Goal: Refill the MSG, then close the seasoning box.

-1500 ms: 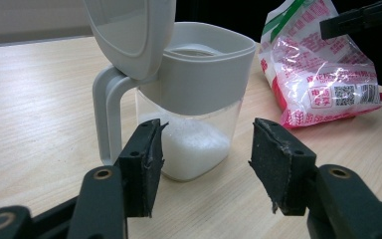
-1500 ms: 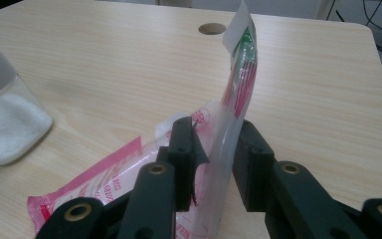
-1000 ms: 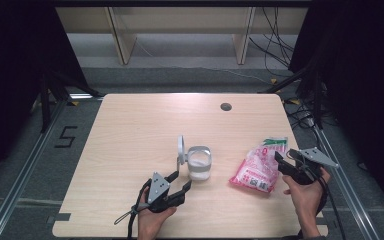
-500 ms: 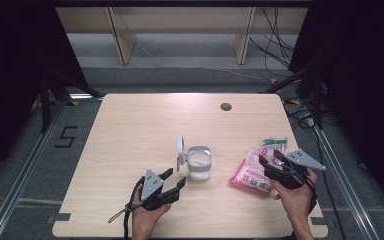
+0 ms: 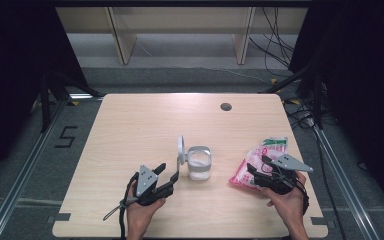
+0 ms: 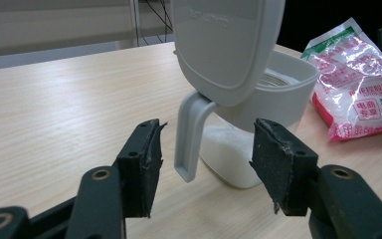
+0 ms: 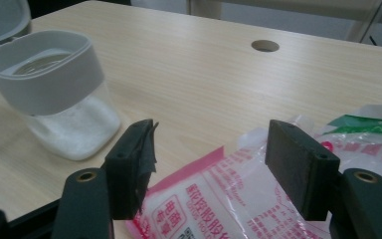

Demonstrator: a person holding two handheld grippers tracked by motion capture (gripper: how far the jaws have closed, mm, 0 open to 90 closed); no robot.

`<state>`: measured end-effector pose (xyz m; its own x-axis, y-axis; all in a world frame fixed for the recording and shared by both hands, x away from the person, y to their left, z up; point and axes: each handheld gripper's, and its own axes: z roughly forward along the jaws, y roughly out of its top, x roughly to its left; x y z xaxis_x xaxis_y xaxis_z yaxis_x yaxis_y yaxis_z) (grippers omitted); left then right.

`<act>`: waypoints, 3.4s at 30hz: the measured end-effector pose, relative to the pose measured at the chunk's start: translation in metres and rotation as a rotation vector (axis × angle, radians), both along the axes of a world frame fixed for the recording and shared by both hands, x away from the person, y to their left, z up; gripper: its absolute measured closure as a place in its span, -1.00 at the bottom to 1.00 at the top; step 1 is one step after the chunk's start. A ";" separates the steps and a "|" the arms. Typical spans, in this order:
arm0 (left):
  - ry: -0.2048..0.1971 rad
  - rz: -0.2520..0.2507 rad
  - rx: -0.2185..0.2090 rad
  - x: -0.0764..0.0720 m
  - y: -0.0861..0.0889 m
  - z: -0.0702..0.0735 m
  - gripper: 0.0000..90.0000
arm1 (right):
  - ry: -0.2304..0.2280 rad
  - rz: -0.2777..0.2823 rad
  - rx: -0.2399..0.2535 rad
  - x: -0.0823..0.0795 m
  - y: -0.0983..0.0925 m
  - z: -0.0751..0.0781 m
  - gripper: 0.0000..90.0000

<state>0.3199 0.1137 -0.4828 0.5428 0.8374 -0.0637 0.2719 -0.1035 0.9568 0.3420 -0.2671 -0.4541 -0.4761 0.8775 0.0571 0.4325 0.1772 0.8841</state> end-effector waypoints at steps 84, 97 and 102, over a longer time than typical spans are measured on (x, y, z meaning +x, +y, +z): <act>-0.070 -0.125 0.028 0.029 -0.040 0.036 0.92 | -0.015 0.141 0.004 -0.012 0.015 -0.006 -0.36; -0.049 -0.143 -0.003 0.027 -0.029 0.038 0.30 | -0.013 0.148 0.010 -0.013 0.015 -0.005 -0.37; -0.047 -0.146 -0.003 0.024 -0.024 0.037 0.09 | -0.022 0.152 0.013 -0.014 0.016 -0.006 -0.37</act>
